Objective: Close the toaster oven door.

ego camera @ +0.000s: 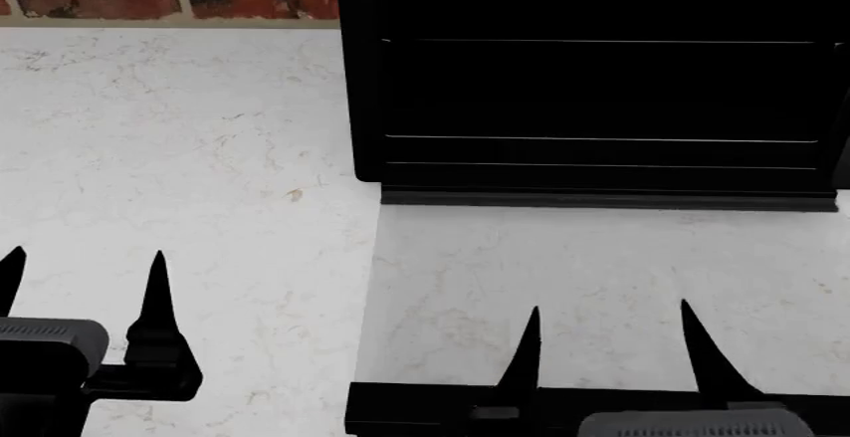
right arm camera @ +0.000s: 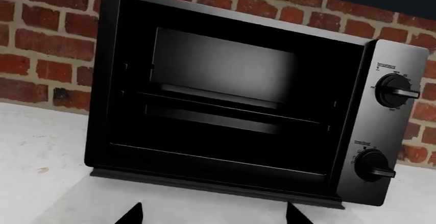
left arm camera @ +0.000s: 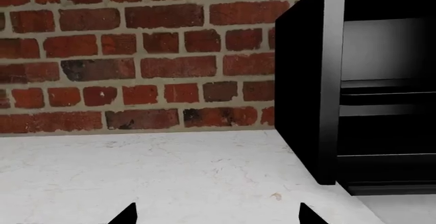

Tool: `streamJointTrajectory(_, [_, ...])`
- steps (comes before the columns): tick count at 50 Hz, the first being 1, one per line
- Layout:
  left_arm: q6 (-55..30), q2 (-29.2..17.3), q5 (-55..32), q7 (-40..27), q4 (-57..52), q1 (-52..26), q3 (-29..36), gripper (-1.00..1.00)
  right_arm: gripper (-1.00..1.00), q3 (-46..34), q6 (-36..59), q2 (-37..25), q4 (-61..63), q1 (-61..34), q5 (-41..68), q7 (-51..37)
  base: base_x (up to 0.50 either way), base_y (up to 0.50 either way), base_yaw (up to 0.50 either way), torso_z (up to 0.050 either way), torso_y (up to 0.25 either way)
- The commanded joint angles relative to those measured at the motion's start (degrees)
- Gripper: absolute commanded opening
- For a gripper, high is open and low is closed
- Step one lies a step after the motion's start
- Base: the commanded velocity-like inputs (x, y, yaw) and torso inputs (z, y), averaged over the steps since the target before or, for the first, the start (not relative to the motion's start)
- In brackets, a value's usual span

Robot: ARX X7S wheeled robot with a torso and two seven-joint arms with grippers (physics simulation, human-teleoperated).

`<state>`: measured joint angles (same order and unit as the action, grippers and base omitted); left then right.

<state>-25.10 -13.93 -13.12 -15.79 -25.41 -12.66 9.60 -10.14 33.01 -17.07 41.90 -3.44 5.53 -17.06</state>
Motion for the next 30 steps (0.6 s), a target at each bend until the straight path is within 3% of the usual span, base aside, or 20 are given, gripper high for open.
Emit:
streamJointTrajectory(1, [0.5, 0.0, -0.2, -0.2, 0.9, -0.4, 0.2, 1.00, 1.00, 4.4, 6.1, -3.2, 10.8, 8.5, 3.4, 0.7, 0.00, 0.00, 0.00, 0.000, 0.000])
streamJointTrajectory(13, [1.8, -0.1, -0.3, -0.2, 2.8, -0.7, 0.3, 1.00, 1.00, 8.4, 3.9, -3.2, 10.1, 18.7, 5.4, 0.2, 0.00, 0.00, 0.00, 0.000, 0.000])
streamJointTrajectory(30, [1.7, -0.2, -0.7, -0.6, 2.3, -0.7, 0.8, 1.00, 1.00, 9.2, -1.0, -2.8, 5.1, 25.9, 4.7, -0.5, 0.00, 0.00, 0.00, 0.000, 0.000])
